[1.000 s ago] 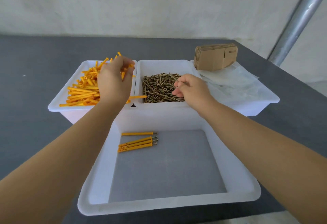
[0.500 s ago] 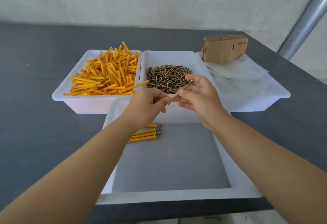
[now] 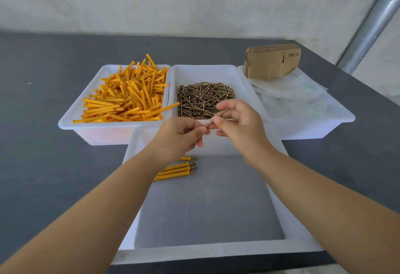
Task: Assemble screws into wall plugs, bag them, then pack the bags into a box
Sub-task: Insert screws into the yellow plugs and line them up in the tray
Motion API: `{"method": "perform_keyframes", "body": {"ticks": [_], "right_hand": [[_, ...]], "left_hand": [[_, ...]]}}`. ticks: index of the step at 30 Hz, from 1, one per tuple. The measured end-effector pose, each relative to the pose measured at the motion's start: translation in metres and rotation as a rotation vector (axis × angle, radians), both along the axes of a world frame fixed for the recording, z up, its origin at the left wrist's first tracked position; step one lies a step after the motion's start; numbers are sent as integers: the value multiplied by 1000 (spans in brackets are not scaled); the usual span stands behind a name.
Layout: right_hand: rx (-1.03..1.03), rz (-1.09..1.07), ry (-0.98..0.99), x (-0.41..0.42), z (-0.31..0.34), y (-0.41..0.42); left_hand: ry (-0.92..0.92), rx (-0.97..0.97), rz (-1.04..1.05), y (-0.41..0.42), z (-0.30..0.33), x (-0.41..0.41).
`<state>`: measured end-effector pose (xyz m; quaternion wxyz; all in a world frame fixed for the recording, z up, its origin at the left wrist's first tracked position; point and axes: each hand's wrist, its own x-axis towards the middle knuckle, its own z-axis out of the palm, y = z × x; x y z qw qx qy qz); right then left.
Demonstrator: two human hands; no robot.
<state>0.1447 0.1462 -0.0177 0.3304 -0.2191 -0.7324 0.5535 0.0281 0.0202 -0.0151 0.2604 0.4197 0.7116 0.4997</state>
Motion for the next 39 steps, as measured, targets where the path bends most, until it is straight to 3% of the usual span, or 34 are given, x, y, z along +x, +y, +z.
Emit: {"method": "perform_keyframes", "body": {"ticks": [4,8,13,16,22,25,31,35,39], "right_hand": [[190,87,-94,-3,-5,-8],[348,23,-89,-3,-4,-8],[267,117,-104,-1,-5,-3],[301,200,-244,0,-9,-1],[448,341,-536,0,-21,-15],[618,426,-670,-1,-31,-31],[738,413,-691,-9,-38,-40],[707,402,-638,-11,-40,-43],[785,451,-587,-6,-32,-37]], "left_hand": [[27,11,14,-2,2,-1],[-24,-8,59,-3,4,-2],[-57,86,82,-9,7,-7],[-67,79,121,-11,7,-11],[99,130,242,-9,4,-12],[207,137,332,-10,3,-15],[298,128,419,-13,5,-22],[405,26,451,-16,17,-29],[556,-239,462,-22,34,-44]]}}
